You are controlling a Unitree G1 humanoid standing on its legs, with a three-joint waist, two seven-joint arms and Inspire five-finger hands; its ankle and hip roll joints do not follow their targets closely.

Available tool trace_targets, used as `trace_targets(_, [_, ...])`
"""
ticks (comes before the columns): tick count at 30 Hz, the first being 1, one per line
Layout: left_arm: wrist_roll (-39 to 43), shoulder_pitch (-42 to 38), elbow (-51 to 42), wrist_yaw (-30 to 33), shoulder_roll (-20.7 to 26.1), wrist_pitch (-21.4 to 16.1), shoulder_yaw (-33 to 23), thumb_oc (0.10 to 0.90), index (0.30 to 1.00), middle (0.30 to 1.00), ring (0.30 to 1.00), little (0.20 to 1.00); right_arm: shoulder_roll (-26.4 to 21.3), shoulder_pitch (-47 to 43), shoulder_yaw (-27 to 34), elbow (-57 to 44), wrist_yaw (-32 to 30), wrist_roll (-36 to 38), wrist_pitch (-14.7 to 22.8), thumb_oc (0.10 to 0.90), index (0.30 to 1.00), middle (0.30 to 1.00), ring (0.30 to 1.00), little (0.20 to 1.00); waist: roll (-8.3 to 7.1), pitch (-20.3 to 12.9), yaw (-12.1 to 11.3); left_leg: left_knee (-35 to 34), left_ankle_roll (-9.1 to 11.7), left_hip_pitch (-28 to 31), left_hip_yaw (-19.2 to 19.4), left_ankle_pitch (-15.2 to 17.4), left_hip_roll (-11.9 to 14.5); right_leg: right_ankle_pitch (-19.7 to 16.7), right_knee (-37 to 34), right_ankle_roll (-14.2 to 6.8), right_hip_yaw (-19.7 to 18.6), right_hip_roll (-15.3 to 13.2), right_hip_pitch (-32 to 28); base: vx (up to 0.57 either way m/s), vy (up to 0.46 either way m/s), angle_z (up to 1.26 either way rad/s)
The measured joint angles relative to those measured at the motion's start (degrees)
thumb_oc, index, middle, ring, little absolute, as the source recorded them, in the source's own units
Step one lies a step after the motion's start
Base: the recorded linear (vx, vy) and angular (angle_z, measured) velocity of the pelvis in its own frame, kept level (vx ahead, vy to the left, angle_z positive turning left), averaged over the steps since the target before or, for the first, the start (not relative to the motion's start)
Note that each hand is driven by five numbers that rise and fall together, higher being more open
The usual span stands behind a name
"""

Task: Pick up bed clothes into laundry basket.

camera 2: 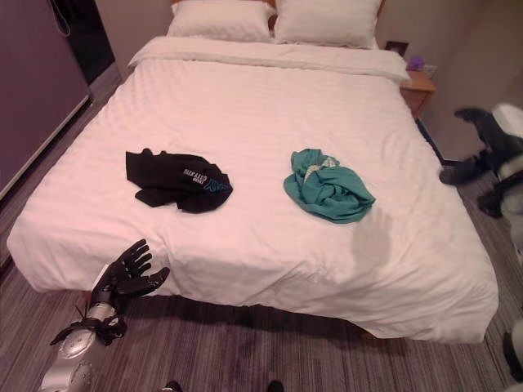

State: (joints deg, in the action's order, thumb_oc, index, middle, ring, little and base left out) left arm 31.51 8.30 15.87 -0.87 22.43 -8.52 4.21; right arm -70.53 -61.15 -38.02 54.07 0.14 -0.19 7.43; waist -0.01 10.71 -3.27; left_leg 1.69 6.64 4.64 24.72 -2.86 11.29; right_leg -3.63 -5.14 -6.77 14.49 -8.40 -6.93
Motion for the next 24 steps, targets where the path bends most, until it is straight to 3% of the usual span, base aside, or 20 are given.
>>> trace_targets(2, [1.1, 0.8, -1.2, -0.7, 1.0, 0.0, 0.1, 0.800, 0.900, 0.900, 0.900, 0.900, 2.5, -10.4, -8.0, 4.8, -0.5, -2.4, -0.3, 0.800, 0.900, 0.900, 0.900, 0.900, 1.01, 1.1, -2.5, 0.2, -0.2, -3.6, -0.7, -0.8, 0.2, -0.5, 0.0, 0.3, 0.8, 0.2, 3.1, -0.10, -0.048, 0.13])
trace_targets(4, [1.7, 0.7, -1.3, -0.7, 1.3, 0.0, 0.1, 0.800, 0.900, 0.900, 0.900, 0.900, 5.1, -16.8, -11.4, 7.7, -0.6, -4.9, -0.5, 0.800, 0.900, 0.900, 0.900, 0.900, 2.24, 3.2, -2.5, 0.2, -0.4, -5.1, -1.4, -1.3, 0.2, -1.0, 0.0, 0.7, 1.0, 0.2, 4.1, -0.02, -0.011, 0.13])
trace_targets(8, [2.2, 2.2, -3.5, -0.9, 1.8, 0.0, 0.2, 0.800, 0.900, 0.900, 0.900, 0.900, 7.4, -18.0, -14.0, 9.1, -0.5, -8.1, -0.4, 0.800, 0.900, 0.900, 0.900, 0.900, 3.53, 4.9, -3.9, 0.2, -0.5, -5.3, -1.7, -1.4, 0.2, -1.0, 0.0, 0.7, 1.2, 0.3, 4.2, 0.00, 0.000, 0.04])
trace_targets(12, [4.0, 1.7, -5.7, -1.0, 2.3, 0.0, -0.2, 0.800, 0.900, 0.900, 0.900, 0.900, 10.3, -19.0, -14.0, 13.9, -0.6, -9.7, -1.4, 0.800, 0.900, 0.900, 0.900, 0.900, 4.64, 5.7, -4.2, -0.1, -0.5, -6.7, -1.7, -1.4, -0.1, -1.0, 0.0, 0.7, 1.1, 0.0, 5.7, 0.00, 0.000, 0.00])
trace_targets(18, [4.6, 0.8, -5.7, -0.4, 2.4, -0.2, -3.3, 0.800, 0.900, 0.900, 0.900, 0.900, 10.1, -23.7, -16.4, 17.5, -0.7, -10.4, -2.4, 0.800, 0.900, 0.900, 0.900, 0.900, 6.89, 7.0, -3.6, 0.0, -0.5, -8.3, -1.6, -1.4, -0.1, -1.1, 0.1, 0.7, 1.0, -0.1, 7.6, 0.01, -0.009, -0.03])
trace_targets(24, [7.5, 0.5, -5.7, 0.5, 1.8, -0.5, -3.5, 0.800, 0.900, 0.900, 0.900, 0.900, 9.0, -23.7, -15.5, 17.7, -1.0, -9.6, -3.0, 0.800, 0.900, 0.900, 0.900, 0.900, 7.52, 7.2, -3.5, 0.1, -0.5, -8.4, -1.7, -1.4, -0.5, -1.1, 0.1, 0.7, 1.0, -0.5, 7.9, 0.00, 0.007, -0.05])
